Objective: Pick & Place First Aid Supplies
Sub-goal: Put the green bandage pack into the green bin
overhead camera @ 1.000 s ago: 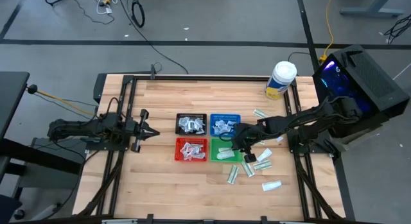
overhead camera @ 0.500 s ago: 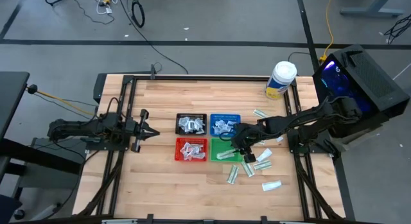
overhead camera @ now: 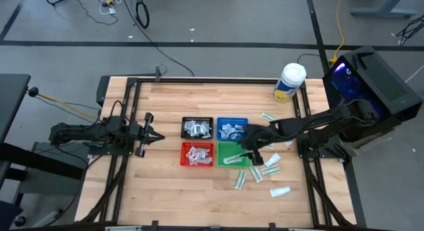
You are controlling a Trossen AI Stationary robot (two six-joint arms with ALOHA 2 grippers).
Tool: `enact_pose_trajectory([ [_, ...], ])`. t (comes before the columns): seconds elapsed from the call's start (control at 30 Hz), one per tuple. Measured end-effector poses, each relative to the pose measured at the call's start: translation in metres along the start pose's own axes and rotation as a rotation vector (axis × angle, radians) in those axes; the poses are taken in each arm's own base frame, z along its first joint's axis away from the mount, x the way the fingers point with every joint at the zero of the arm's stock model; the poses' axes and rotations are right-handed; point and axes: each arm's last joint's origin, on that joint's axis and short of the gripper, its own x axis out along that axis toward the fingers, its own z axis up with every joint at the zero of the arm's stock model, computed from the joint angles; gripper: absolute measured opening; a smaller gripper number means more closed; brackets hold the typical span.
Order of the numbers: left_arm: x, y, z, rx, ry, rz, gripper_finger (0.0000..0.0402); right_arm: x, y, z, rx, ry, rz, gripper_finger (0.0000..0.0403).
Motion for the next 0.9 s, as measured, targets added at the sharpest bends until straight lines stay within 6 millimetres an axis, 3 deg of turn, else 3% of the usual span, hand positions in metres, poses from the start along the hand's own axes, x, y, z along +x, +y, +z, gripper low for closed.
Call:
enact_pose_trajectory([
  [0.33, 0.0, 0.0, 0.0, 0.0, 0.0, 0.0, 0.0025, -0.043, -0.03, -0.003, 0.157, -0.06, -0.128, 0.0257],
  [0.63, 0.0, 0.0, 0.0, 0.0, 0.0, 0.0, 0.0025, -0.062, -0.069, -0.032, 0.315, 0.107, -0.27, 0.0257],
  [0.9, 0.0, 0.0, 0.0, 0.0, 0.001, 0.0, 0.0025, -0.074, -0.09, -0.056, 0.39, 0.266, -0.381, 0.0257],
])
